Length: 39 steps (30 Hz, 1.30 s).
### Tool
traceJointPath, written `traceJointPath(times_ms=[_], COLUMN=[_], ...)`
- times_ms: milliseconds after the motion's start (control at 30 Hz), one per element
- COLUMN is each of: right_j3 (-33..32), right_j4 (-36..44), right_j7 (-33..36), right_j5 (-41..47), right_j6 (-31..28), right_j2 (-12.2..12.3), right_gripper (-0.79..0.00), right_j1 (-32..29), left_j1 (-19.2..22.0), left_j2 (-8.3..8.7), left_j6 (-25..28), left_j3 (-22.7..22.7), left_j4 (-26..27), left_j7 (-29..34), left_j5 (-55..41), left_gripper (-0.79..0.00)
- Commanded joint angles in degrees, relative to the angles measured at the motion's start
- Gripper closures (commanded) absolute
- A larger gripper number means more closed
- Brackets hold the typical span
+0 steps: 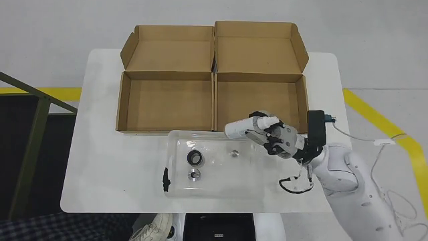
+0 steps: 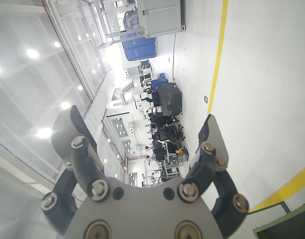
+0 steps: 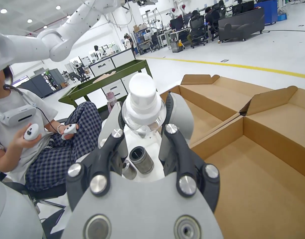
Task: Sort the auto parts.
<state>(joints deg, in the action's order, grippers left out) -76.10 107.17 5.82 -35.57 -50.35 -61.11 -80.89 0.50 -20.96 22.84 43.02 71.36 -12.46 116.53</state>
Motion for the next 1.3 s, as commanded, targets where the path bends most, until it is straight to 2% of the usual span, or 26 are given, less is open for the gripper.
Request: traceJointPath(times_ms=[0,300,633,867,1267], right_j3=[-0.18,-1.36,-2.14,-1.57,2.19], right_j4=[-0.43,-1.78,-1.86,-1.38,-1.46], right_j7=[-0.37,-2.43,-3.17,-2.41,-1.00], right_j5=[1.72,6.23,5.55,1.46,-10.46], right_j6=[0.30,2.60,5.19,8.72,17.89], right_j2=[-0.02,-0.22,-0.48,-0.75,-1.61], right_gripper=[0.000,0.000,0.000,0.000,0.000], right_j1=[0.19,0.48,0.53,1.25,4.79], left_j1=[0.00,0.00,0.00,0.00,0.00], left_j2=[0.00,0.00,0.00,0.00,0.00], left_j6=[0.00,0.00,0.00,0.00,0.00], left_j3=[0.00,0.00,0.00,0.00,0.00], left_j4=[0.00,0.00,0.00,0.00,0.00], left_j7=[0.00,0.00,0.00,0.00,0.00], left_j5=[0.00,0.00,0.00,0.00,0.00], left_gripper=[-0.785,-0.785,-0.785,-0.785,-0.785])
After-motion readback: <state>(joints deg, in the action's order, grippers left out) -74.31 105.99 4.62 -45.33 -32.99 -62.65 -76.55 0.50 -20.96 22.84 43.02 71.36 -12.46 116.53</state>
